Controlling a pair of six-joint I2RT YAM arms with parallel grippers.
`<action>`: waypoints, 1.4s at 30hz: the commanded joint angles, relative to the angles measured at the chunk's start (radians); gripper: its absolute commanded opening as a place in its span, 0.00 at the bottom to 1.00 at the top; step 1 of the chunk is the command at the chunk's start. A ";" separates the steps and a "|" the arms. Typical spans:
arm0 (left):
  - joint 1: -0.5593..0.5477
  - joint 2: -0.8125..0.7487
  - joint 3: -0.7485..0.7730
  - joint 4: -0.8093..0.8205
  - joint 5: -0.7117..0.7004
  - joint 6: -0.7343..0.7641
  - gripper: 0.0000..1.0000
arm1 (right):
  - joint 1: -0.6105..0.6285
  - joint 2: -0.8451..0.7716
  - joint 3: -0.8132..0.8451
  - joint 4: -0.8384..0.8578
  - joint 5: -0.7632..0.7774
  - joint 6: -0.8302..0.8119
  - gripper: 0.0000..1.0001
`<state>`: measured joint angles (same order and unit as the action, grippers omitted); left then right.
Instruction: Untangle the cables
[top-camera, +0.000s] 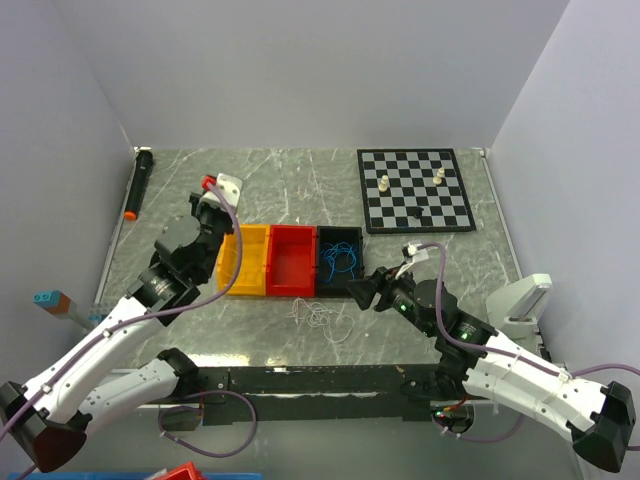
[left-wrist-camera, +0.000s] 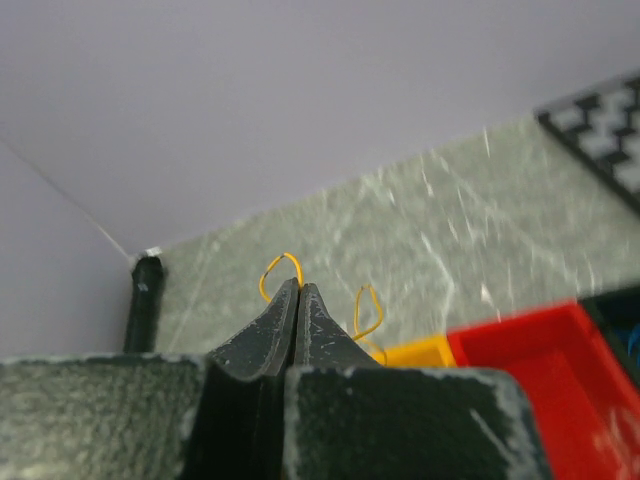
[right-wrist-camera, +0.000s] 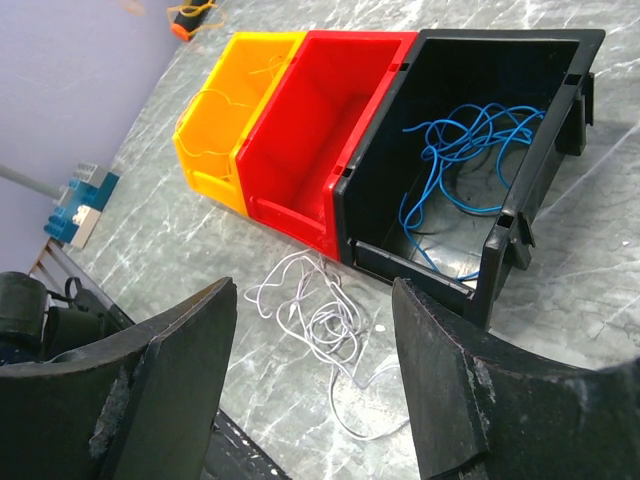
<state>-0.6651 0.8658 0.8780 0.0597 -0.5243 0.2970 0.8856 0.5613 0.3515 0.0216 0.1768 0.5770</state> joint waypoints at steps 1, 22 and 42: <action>0.004 -0.017 -0.102 -0.124 0.049 -0.056 0.01 | -0.005 0.002 0.006 0.021 -0.002 0.000 0.70; 0.005 0.056 0.045 0.198 0.075 0.149 0.01 | -0.005 0.028 0.006 0.041 -0.016 -0.003 0.71; 0.005 0.102 0.038 0.611 0.096 0.467 0.01 | -0.005 0.020 -0.002 0.034 -0.014 0.004 0.71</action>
<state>-0.6643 0.9398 0.8497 0.3958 -0.4583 0.5800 0.8856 0.5823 0.3511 0.0223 0.1635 0.5789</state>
